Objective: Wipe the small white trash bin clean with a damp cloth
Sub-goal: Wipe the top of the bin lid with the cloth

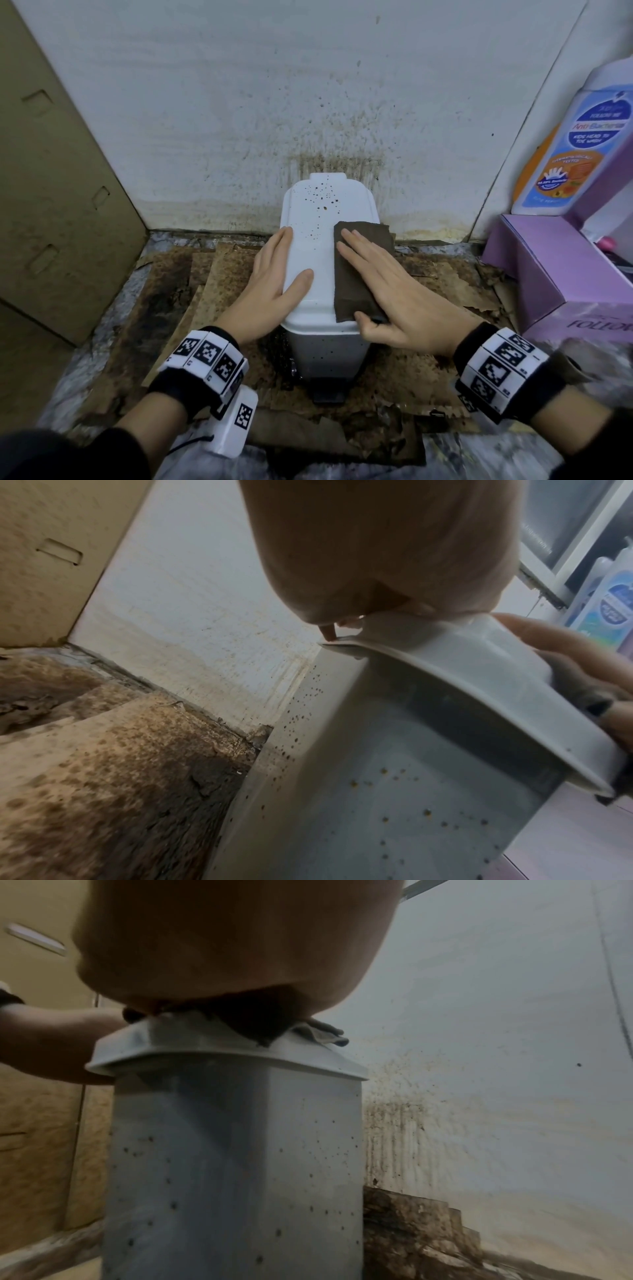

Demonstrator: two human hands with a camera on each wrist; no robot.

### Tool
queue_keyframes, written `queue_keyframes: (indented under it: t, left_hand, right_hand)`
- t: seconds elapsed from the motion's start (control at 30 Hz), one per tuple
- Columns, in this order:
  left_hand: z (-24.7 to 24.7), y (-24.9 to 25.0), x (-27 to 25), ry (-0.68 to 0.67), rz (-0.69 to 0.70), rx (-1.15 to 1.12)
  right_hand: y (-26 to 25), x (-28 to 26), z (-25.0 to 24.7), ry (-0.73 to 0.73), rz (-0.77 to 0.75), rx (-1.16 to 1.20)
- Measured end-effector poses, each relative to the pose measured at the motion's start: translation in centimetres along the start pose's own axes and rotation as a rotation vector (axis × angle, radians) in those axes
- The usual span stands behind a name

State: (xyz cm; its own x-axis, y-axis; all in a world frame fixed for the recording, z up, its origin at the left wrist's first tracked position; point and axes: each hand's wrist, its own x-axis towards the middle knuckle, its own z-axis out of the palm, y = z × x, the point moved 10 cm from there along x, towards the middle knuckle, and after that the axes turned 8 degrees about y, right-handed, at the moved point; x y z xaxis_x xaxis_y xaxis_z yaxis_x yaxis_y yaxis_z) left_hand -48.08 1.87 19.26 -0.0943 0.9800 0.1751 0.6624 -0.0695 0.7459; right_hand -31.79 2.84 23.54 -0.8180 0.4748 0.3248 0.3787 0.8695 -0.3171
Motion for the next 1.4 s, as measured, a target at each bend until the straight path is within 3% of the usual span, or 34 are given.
queue_keyframes:
  t: [0.23,0.4,0.57,0.67,0.77,0.93,1.13,1.4]
  left_hand:
    - [0.0,0.1,-0.1,-0.014,-0.004,-0.003]
    - [0.1,-0.1,-0.1,-0.009,0.001,-0.018]
    - [0.1,-0.1,0.0,0.006,-0.009,-0.029]
    - [0.0,-0.2,0.0,0.013,-0.002,-0.033]
    - [0.0,-0.1,0.0,0.011,-0.005,-0.028]
    - [0.0,0.0,0.0,-0.004,-0.016,-0.043]
    - [0.0,0.0,-0.1,0.002,-0.014,-0.050]
    - [0.0,0.1,-0.1,0.021,-0.005,-0.046]
  right_hand:
    - [1.0,-1.2,-0.1,-0.012,0.046,0.150]
    - [1.7,-2.0,0.6,0.048,0.270,0.296]
    - [2.5,-1.1,1.0,0.110,0.559,0.335]
    - [3.0,0.3,1.3,0.084,0.651,0.299]
    - [4.6,2.1,1.1,0.034,0.655,0.228]
    - [6.4,3.4,0.5,-0.025,0.666,0.337]
    - [4.3,0.8,-0.1,0.141,0.715,0.599]
    - [-0.4,-3.2,2.0,0.286,0.686,0.462]
